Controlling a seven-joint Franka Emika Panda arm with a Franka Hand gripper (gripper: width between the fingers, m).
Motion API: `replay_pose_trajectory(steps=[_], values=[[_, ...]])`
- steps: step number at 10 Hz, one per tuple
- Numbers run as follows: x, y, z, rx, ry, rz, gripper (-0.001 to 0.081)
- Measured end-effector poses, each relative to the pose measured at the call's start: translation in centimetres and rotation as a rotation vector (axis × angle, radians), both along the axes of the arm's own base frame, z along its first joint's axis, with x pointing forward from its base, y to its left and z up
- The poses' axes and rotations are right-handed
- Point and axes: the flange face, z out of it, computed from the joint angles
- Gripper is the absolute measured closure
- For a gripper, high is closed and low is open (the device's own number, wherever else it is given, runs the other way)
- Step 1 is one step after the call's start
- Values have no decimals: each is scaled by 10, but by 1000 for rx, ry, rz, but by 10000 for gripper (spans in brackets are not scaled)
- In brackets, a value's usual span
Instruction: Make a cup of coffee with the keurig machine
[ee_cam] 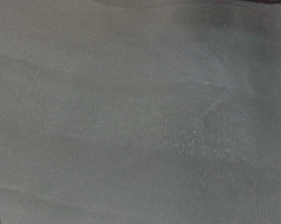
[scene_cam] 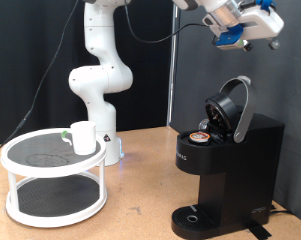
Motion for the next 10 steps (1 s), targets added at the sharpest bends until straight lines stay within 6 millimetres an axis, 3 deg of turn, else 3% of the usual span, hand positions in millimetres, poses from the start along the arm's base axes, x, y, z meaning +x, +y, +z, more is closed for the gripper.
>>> replay_pose_trajectory(steps=[4,5,6,7,8,10], values=[[1,10,-9,-46,20,10,72],[2,11,-13,-54,25,14,188],[3,11,-17,-59,30,17,188],[3,12,-19,-62,36,20,324],[3,11,-21,-64,39,23,324],[2,10,-24,-67,46,31,644]])
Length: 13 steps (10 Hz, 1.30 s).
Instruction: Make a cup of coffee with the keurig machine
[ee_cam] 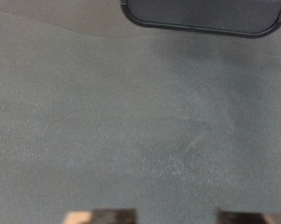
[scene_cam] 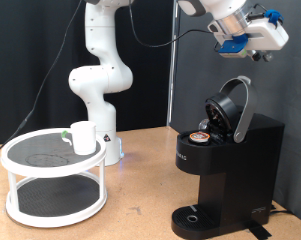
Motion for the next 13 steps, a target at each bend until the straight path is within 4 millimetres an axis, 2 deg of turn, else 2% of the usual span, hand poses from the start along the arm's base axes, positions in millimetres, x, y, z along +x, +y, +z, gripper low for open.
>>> replay_pose_trajectory(steps=[1,2,3,8,13], values=[[0,-2,-2,-1,6,3,644],[0,-5,-4,-3,11,1,770],[0,-7,-9,-12,17,0,794],[-4,-18,-41,-54,49,10,805],[-4,-22,-44,-46,45,11,806]])
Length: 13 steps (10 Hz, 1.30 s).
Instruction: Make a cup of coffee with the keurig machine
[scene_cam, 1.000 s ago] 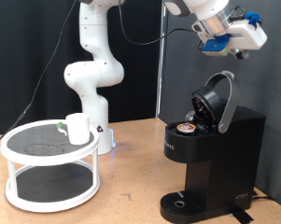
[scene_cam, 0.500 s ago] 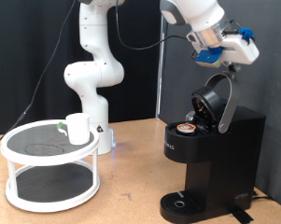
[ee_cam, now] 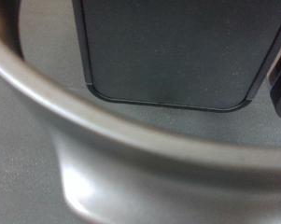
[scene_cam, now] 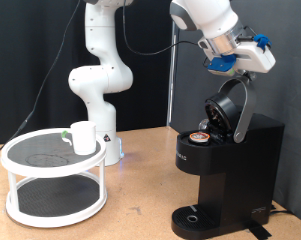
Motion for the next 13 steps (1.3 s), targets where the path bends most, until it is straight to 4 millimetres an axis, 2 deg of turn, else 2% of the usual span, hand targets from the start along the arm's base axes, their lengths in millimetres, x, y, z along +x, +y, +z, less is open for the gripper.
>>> replay_pose_trajectory(steps=[2,7,13], values=[[0,-11,2,-1,-10,-11,806],[-3,-59,7,-16,-62,-42,806],[-12,-112,-9,-96,-76,-33,806]])
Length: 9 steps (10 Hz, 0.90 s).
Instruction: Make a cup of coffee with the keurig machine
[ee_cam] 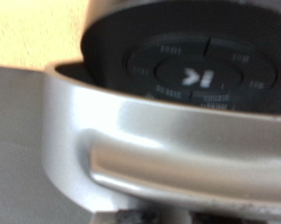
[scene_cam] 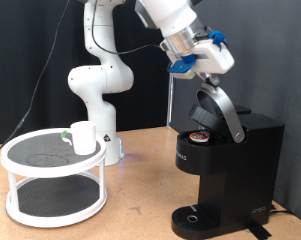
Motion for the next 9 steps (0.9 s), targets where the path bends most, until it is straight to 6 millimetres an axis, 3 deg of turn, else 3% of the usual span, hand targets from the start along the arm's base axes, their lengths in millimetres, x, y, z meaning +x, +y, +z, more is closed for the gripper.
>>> replay_pose_trajectory(steps=[6,9], values=[[-2,-29,-23,-90,15,-38,806],[-1,-46,-52,-144,50,-55,806]])
